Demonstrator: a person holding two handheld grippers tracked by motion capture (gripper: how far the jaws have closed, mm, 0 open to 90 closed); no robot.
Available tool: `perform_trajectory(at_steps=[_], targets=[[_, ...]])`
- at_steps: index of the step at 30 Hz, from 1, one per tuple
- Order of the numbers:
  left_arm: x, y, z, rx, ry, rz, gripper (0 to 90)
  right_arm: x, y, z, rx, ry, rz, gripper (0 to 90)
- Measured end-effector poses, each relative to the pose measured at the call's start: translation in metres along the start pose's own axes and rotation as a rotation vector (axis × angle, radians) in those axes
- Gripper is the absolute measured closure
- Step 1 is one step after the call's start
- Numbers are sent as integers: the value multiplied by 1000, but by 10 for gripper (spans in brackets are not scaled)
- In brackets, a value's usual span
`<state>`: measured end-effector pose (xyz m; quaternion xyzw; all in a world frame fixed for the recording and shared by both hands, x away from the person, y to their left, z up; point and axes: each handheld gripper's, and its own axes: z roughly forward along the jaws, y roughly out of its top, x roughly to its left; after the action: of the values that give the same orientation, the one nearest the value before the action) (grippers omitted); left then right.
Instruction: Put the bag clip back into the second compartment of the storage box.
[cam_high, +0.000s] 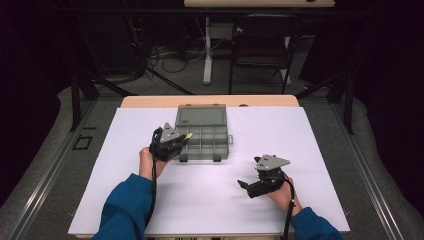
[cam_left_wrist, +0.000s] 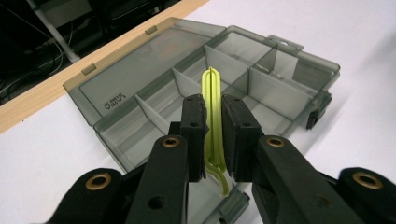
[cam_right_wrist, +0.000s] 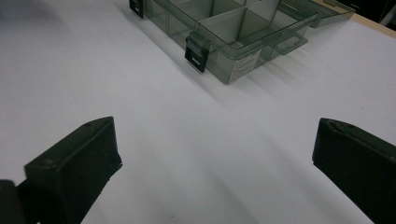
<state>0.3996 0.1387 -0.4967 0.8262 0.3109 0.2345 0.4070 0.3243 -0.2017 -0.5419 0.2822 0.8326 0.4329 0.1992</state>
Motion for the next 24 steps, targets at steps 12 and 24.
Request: perform_trajectory(at_steps=[12,24], targets=[[8,13,16,21,16,0,798,0,0,0,0,-1,0,0],[15,18,34,52,42,-25,797,0,0,0,0,-3,-2,0]])
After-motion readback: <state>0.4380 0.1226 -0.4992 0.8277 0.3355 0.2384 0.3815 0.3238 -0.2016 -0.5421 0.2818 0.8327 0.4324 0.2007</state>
